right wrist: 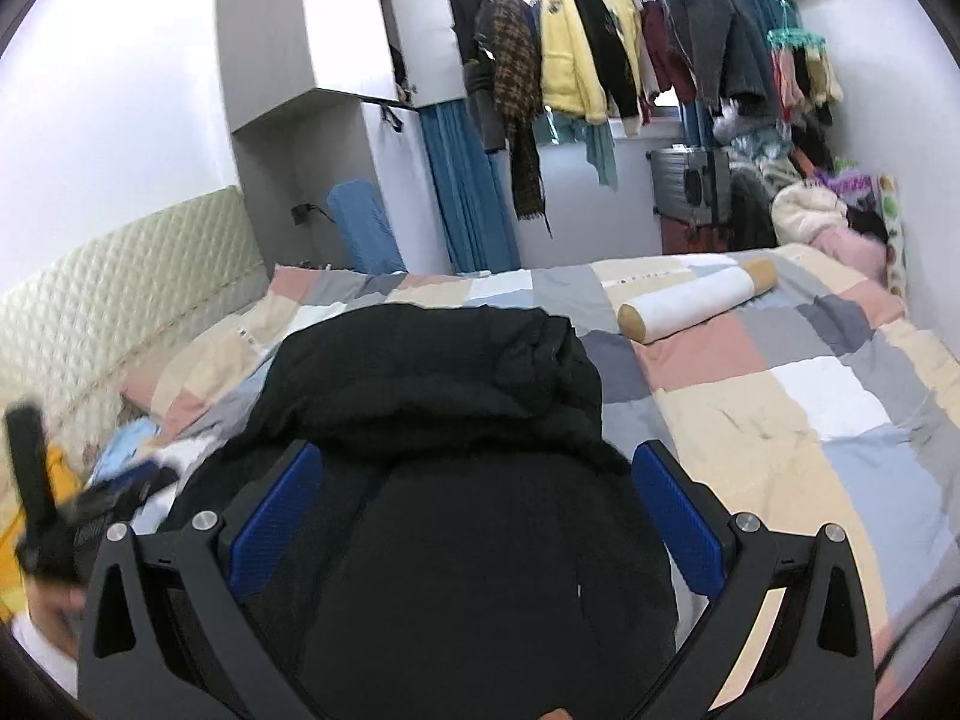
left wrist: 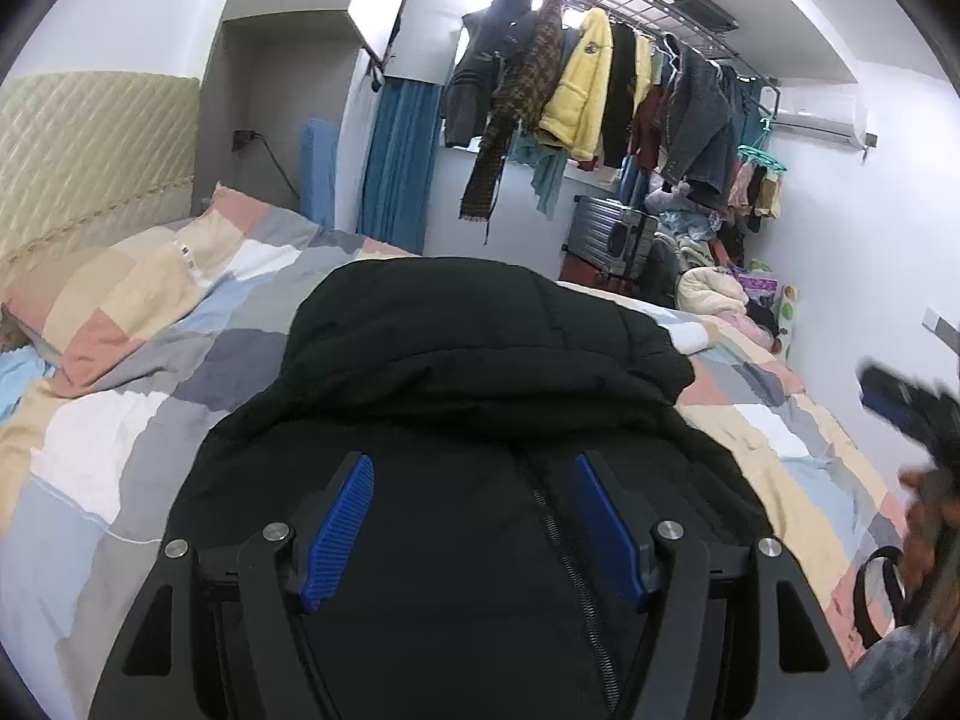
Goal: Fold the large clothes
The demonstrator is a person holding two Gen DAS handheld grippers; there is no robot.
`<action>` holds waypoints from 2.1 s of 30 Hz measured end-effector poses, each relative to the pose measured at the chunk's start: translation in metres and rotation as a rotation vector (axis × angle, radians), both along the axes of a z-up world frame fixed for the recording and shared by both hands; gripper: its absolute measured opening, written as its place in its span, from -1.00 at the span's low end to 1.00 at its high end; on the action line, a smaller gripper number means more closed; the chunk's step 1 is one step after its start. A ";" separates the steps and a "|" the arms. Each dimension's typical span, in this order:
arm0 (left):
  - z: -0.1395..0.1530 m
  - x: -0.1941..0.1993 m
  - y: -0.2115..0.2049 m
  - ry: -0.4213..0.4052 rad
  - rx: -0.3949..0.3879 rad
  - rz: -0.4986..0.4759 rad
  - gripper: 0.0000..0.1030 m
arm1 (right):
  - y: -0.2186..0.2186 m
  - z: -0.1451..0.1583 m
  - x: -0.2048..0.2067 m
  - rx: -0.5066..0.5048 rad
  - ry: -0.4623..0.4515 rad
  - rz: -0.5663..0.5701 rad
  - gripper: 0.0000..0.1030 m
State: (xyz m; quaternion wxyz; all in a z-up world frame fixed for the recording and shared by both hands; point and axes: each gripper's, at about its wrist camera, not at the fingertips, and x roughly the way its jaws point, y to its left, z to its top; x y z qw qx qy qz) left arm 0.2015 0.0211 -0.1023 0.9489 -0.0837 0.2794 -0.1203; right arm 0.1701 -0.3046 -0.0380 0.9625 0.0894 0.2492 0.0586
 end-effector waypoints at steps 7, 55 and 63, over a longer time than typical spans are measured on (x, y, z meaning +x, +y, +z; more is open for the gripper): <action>-0.015 0.004 0.007 0.029 -0.025 0.014 0.33 | -0.020 -0.025 0.101 0.140 0.108 -0.036 1.00; -0.052 0.025 -0.003 0.074 0.035 -0.011 0.33 | -0.015 -0.095 0.176 -0.097 0.210 -0.011 -0.45; -0.045 0.022 0.000 0.050 0.076 0.047 0.33 | -0.035 -0.068 0.100 -0.109 0.175 0.053 -0.45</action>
